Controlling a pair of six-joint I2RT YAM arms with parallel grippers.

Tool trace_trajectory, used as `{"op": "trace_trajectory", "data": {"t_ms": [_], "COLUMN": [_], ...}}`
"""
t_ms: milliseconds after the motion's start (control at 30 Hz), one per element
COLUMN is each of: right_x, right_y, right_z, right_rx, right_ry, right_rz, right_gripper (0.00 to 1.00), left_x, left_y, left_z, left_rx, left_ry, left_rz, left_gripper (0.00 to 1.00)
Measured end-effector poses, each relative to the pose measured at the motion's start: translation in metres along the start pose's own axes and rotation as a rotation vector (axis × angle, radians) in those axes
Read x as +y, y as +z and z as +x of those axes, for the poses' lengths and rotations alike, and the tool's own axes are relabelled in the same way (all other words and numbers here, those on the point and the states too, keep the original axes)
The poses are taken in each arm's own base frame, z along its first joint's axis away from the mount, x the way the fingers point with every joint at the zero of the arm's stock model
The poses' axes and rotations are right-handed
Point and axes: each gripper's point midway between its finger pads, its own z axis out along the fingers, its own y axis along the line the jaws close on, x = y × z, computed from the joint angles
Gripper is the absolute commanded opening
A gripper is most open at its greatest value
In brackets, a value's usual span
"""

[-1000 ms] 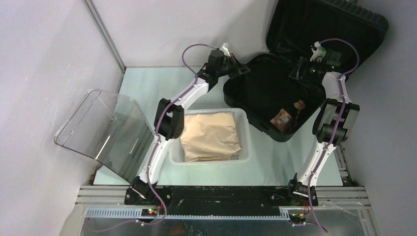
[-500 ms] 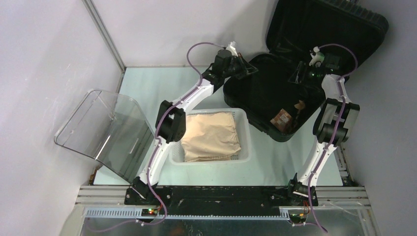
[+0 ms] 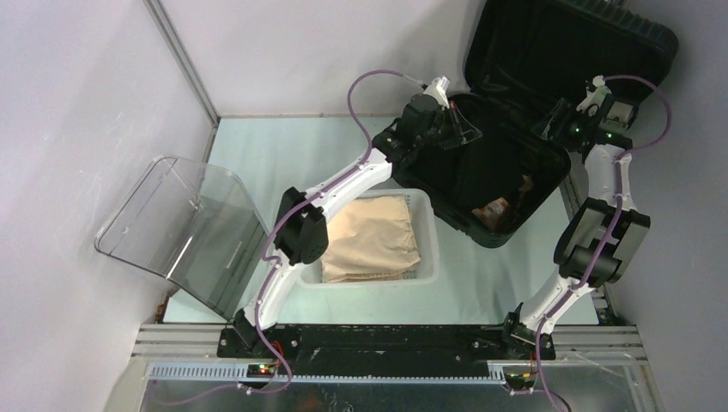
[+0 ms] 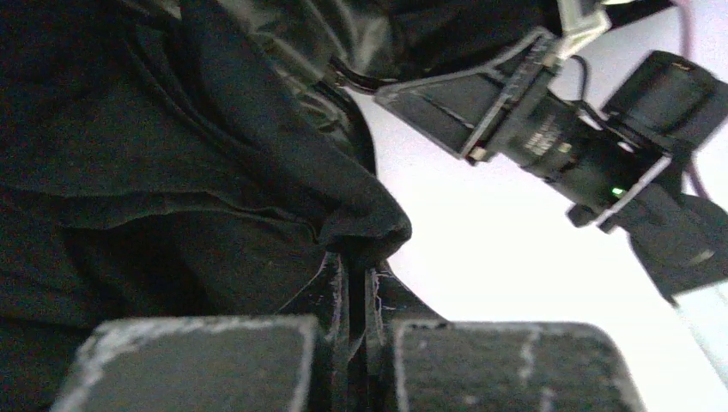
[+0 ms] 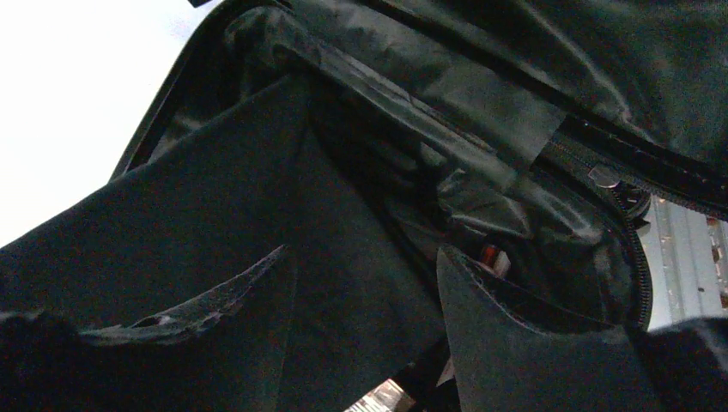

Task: Open, take out, and arrange the luggage
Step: Adjust the clothes in the opened luggage, then pick up the clothes from the opened luggage.

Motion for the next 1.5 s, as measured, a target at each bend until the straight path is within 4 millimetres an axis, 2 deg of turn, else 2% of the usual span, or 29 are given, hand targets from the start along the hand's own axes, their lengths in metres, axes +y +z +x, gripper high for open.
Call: {"op": "trace_trajectory", "data": {"t_ms": [200,467,667,833,933,1033,1133,1233,1333,1500], "right_x": [0.006,0.023,0.075,0.125,0.158,0.186,0.203,0.219,0.225,0.229], "right_y": [-0.006,-0.016,-0.033,-0.051,-0.066,-0.075,-0.076,-0.074,-0.070,-0.066], "right_z": [-0.003,0.016,0.052,0.082,0.117,0.134,0.139,0.156,0.169,0.174], "right_rx": [-0.005,0.061,0.129,0.137,0.098,0.033,-0.068,-0.129,-0.155,-0.203], "right_ry": [-0.003,0.036,0.025,-0.105,-0.254,-0.375,-0.476,-0.570,-0.614,-0.626], "right_rz": [-0.006,-0.023,-0.064,-0.120,-0.168,-0.229,-0.240,-0.247,-0.246,-0.237], "right_gripper": [0.63,0.63,0.67,0.71,0.72,0.72,0.72,0.67,0.64,0.65], "left_x": [0.024,0.046,0.061,0.075,0.076,0.075,0.072,0.062,0.055,0.056], "left_y": [-0.004,-0.036,-0.064,-0.094,-0.100,-0.098,-0.096,-0.093,-0.092,-0.093], "left_z": [0.001,-0.003,-0.013,-0.011,-0.015,-0.021,-0.025,-0.029,-0.035,-0.040], "left_rx": [0.004,0.016,0.005,-0.019,-0.051,-0.088,-0.109,-0.117,-0.131,-0.146], "left_ry": [0.017,0.008,-0.009,-0.078,-0.152,-0.240,-0.332,-0.422,-0.486,-0.548], "left_rz": [-0.108,-0.239,-0.315,-0.367,-0.356,-0.328,-0.297,-0.253,-0.222,-0.219], "left_gripper": [0.00,0.00,0.00,0.00,0.00,0.00,0.00,0.00,0.00,0.00]}}
